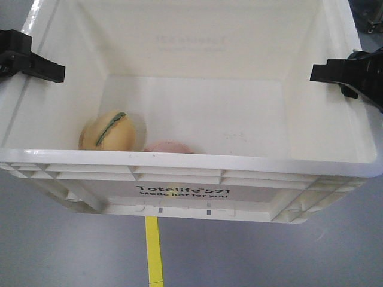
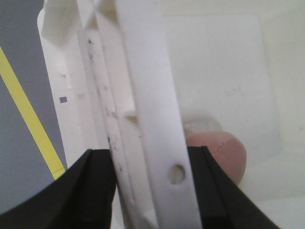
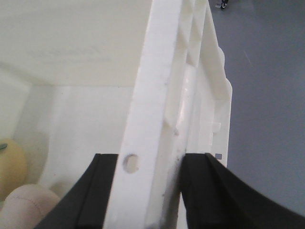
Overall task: Place moving items into box and shelve
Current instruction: 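Hold the tote with both grippers while the base drives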
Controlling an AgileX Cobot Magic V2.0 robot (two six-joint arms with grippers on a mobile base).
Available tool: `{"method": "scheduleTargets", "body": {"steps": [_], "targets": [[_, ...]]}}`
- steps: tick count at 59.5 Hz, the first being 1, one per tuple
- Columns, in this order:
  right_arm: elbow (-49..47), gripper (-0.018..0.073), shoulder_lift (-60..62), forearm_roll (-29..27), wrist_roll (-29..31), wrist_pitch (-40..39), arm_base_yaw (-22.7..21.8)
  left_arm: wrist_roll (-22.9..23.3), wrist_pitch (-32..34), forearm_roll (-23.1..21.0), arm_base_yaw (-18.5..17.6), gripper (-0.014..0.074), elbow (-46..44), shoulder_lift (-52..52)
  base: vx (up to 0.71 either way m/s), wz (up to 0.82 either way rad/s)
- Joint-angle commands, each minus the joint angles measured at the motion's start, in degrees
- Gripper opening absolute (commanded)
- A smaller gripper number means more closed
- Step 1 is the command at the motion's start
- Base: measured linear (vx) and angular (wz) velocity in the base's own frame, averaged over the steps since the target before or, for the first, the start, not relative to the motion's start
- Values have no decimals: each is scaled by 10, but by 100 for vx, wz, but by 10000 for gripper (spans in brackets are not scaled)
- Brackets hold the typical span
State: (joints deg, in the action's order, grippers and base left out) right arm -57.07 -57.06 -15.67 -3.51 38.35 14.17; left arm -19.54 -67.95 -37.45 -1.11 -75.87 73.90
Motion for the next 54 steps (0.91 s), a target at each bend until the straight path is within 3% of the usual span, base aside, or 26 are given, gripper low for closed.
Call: {"method": "scheduleTargets", "body": {"steps": [1, 54], "targets": [[-25, -6, 15, -44, 11, -89, 5, -7, 23, -108, -6, -3, -25, -23, -3, 12], [-25, -6, 15, -44, 11, -89, 5, -7, 23, -108, -6, -3, -25, -23, 4, 11]]}}
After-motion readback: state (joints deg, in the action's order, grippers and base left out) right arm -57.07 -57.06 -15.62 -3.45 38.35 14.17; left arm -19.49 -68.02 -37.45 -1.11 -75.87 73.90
